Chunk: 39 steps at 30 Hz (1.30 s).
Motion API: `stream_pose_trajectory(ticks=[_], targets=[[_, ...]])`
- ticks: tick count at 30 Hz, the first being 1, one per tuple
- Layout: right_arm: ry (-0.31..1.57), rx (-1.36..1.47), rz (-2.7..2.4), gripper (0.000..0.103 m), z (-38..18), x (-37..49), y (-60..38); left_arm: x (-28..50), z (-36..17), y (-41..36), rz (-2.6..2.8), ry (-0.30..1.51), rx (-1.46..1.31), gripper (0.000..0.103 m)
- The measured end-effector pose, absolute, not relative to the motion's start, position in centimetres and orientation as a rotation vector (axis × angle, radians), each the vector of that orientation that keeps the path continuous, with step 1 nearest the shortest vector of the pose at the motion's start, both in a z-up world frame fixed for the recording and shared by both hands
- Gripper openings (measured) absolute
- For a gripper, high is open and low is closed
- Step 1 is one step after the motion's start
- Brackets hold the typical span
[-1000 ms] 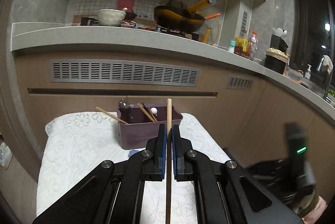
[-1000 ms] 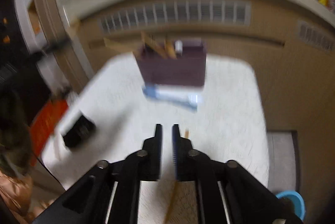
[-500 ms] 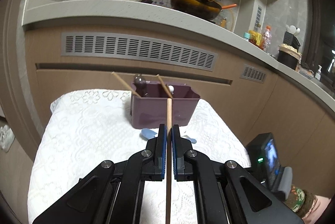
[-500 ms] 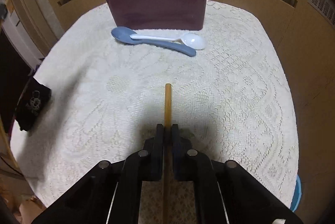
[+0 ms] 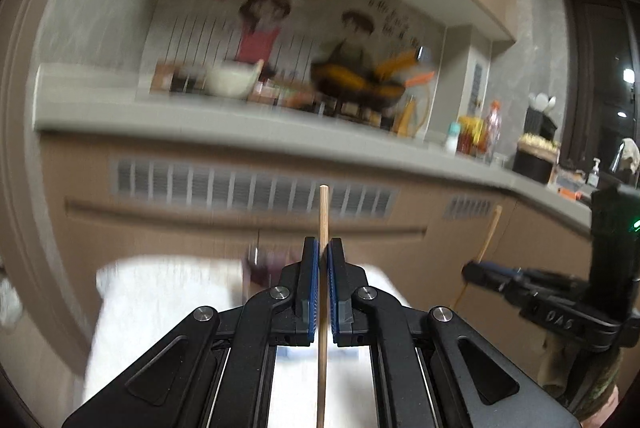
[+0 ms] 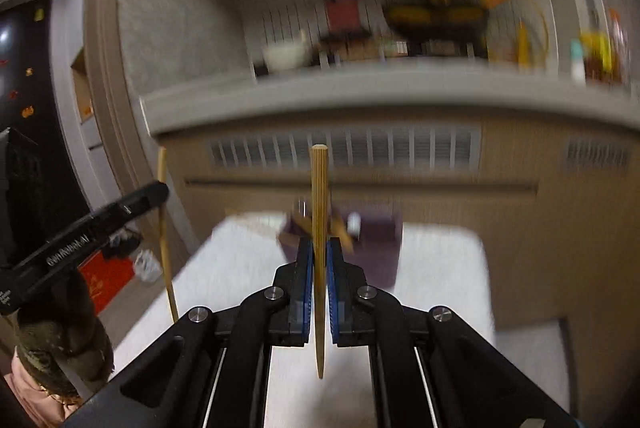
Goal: Organize utensils
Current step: 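Carry both chopsticks over the purple holder and open both tools to drop them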
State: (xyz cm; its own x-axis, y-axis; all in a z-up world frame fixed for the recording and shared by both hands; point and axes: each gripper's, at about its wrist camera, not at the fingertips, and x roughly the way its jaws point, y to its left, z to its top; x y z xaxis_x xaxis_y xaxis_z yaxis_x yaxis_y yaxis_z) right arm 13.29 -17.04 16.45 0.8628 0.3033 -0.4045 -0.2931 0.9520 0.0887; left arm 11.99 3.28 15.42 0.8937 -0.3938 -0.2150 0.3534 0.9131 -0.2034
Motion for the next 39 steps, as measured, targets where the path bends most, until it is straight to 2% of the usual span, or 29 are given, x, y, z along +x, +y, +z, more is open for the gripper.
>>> stream_pose_trajectory(ticks=[6,12,16,22,30,33,39], targets=[[0.23,-0.085,0.269,0.007,24.3,17.3,-15.1,15.9,22.9,2.1,-0.335,0.047,-0.104,0.005],[0.211,-0.096,0.233,0.007,25.7,22.7,-15.5,22.5,24.4,-0.1,-0.355,0.032,-0.085,0.005],[0.261,-0.089,0.219,0.007,23.1,26.6,-16.1,27.3,22.2,-1.4,-0.358,0.094,-0.091,0.005],[0.418,-0.075,0.211,0.007,15.8,31.5,-17.0,33.2,15.3,-2.8,-0.332,0.229,-0.071,0.005],[0.7,-0.004,0.288,0.01,6.0,35.4,-17.0,38.7,6.2,-2.5,-0.341,0.555,-0.128,0.01],[0.751,-0.02,0.293,0.01,4.3,35.5,-16.8,38.8,5.3,-1.7,-0.335,0.596,-0.161,0.013],[0.756,-0.048,0.281,0.018,4.1,33.4,-17.1,36.3,7.3,0.0,-0.318,0.506,-0.161,0.016]])
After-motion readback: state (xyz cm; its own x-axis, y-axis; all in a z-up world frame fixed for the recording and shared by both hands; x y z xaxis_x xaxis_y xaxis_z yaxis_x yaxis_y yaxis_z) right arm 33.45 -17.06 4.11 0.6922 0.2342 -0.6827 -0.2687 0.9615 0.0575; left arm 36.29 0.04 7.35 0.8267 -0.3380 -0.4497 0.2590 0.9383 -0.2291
